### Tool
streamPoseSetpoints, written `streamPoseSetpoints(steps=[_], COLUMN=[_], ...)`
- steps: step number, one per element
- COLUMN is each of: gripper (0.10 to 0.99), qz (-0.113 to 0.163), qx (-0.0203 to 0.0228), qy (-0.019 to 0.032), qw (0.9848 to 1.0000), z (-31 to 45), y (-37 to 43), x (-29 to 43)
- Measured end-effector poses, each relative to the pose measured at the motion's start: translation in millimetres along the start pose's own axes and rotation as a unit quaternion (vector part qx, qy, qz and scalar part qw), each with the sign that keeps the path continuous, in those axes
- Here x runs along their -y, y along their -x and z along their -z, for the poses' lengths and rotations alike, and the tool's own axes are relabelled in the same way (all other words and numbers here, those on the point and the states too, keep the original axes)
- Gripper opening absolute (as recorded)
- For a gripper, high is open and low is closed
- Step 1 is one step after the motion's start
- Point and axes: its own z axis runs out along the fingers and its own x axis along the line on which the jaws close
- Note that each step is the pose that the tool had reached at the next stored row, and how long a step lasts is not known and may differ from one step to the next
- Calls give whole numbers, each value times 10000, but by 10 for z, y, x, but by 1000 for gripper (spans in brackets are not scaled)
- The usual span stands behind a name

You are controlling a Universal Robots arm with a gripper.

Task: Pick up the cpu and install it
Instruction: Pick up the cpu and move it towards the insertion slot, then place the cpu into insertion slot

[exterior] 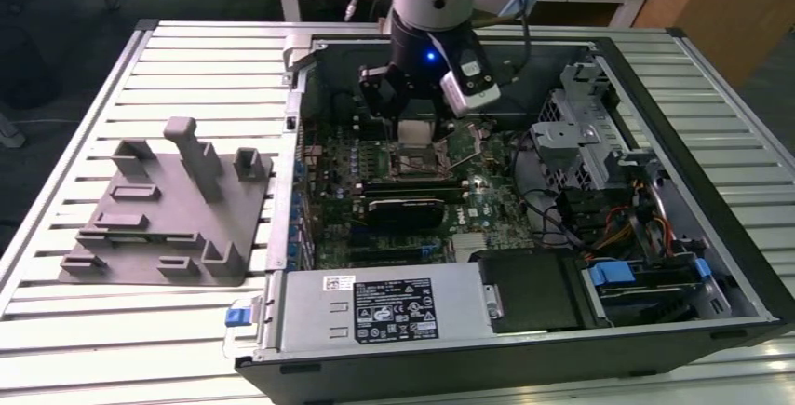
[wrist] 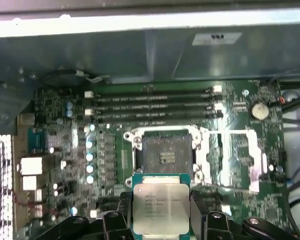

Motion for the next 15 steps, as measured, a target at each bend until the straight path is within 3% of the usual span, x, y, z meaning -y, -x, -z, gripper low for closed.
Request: streamPoseSetpoints(steps=[8,15], gripper=[541,541], qz=[16,17], qx=[-1,-1], qy=[0,-2], qw=[10000,10000], z=[-122,-143], y=[43,67], x=[-167,-185])
